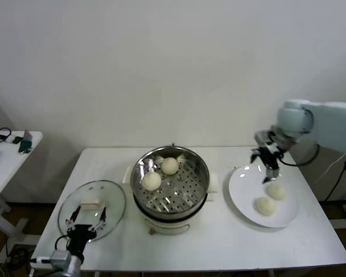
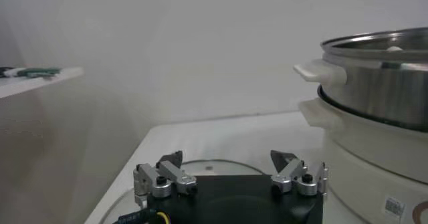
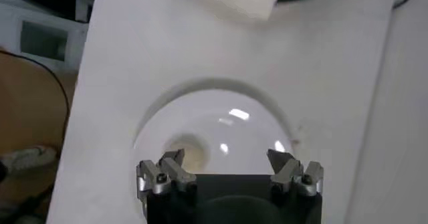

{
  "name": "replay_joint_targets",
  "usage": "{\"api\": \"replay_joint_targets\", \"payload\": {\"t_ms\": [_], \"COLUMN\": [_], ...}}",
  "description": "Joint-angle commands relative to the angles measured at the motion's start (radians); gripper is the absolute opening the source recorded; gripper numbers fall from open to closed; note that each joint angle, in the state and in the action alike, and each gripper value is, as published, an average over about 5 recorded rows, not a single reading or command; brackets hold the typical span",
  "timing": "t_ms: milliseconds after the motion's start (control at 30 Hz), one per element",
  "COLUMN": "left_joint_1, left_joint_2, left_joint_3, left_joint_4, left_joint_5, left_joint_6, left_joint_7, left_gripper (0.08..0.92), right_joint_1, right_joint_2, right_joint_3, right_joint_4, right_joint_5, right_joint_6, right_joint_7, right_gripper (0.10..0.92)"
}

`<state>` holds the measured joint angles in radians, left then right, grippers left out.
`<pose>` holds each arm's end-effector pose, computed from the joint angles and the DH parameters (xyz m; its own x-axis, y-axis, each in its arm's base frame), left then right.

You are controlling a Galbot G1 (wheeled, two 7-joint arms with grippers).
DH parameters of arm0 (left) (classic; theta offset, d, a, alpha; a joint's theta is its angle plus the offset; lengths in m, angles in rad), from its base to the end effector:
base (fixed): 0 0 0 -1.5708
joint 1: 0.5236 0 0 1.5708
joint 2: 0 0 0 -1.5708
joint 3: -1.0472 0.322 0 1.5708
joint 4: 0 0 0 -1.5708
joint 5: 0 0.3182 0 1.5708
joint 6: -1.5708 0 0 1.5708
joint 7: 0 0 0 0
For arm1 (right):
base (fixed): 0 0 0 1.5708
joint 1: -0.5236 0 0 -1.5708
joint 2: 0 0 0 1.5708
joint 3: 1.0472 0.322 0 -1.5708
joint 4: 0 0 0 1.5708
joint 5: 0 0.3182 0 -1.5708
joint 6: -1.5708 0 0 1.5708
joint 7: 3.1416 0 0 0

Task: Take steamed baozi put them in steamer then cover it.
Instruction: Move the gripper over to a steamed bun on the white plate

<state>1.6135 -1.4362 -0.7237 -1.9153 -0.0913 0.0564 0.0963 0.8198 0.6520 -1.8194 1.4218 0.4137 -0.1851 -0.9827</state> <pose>0.1379 0.0878 -0.3301 -0.9651 -0.0503 0.2572 -0.0238 0.9942 0.1052 0.4498 -0.1567 -0.0923 -0.0810 -0.0351 0.9961 -0.9872 -0.1351 -0.0850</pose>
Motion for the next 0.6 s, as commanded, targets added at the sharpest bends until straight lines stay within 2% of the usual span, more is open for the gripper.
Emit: {"api": "replay_joint_targets", "payload": {"t_ms": [33, 467, 600], "left_joint_1": [0.003, 0.015, 0.015], "left_joint_2": [-0.003, -0.008, -0.007], "left_joint_3": [-0.002, -0.001, -0.002], "left_joint_4": [0.002, 0.006, 0.005], "left_joint_5": [0.004, 0.009, 0.010], "left_joint_6": [-0.001, -0.008, -0.007], "left_joint_7": [0.000, -0.002, -0.002], "left_gripper": [0.823, 0.823, 0.823], "right_joint_1": [-0.294, -0.494, -0.513], "right_joint_2": [-0.175, -0.071, -0.049], "right_joint_3": [0.157, 0.348, 0.364], "right_joint_4": [-0.064, -0.157, -0.169], "right_joint_5": [-0.160, -0.185, -0.181], "right_joint_6": [0.014, -0.028, -0.038], "right_joint_7": [0.006, 0.079, 0.095], "right_gripper": [0.823, 0.823, 0.797]}}
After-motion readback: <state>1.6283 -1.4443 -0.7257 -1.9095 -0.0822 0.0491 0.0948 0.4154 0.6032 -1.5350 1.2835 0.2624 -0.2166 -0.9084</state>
